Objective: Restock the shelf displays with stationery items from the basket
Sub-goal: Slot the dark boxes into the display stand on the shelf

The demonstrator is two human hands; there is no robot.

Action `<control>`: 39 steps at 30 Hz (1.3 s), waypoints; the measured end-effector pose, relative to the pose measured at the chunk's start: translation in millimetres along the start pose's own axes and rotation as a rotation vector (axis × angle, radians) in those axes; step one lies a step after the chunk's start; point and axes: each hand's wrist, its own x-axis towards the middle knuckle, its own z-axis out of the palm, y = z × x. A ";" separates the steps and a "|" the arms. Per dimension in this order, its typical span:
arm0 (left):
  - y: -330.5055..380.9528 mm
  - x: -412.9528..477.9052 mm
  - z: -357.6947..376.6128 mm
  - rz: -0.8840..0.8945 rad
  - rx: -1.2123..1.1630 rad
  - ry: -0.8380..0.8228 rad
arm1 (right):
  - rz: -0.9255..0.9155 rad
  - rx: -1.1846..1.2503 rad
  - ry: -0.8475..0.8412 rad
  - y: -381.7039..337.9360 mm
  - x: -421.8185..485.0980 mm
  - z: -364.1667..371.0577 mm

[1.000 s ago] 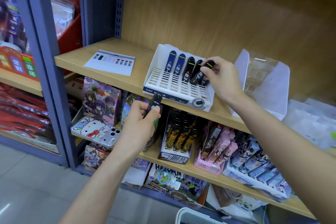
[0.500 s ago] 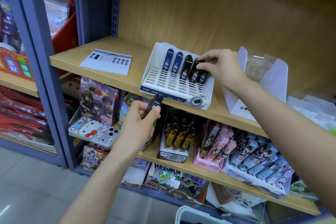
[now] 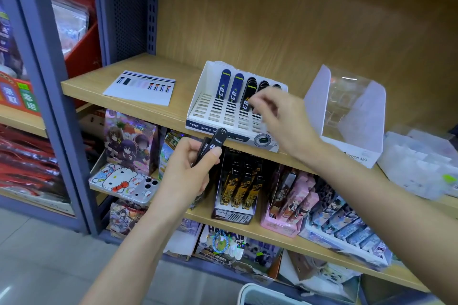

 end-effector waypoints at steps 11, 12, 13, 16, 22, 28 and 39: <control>2.1 0.1 3.6 0.047 -0.031 -0.018 | 0.379 0.633 -0.355 -42.4 -27.1 2.4; 3.0 0.2 2.5 0.021 -0.075 -0.038 | 0.387 0.649 -0.350 -42.3 -27.3 -0.7; 3.5 0.6 2.0 0.008 -0.089 -0.056 | 0.393 0.658 -0.347 -42.6 -28.2 -4.3; 3.9 -0.3 4.0 0.011 -0.049 -0.089 | 0.421 0.697 -0.356 -43.5 -32.1 -13.5; -3.1 1.5 8.8 0.121 0.081 -0.035 | 0.520 0.809 -0.272 -42.6 -42.1 -14.5; 0.7 0.2 9.5 0.006 -0.003 0.027 | 0.357 0.530 0.123 -20.3 -16.8 -28.7; 0.7 -0.7 6.9 0.082 0.055 0.012 | 0.194 -0.013 0.149 36.0 15.4 -25.3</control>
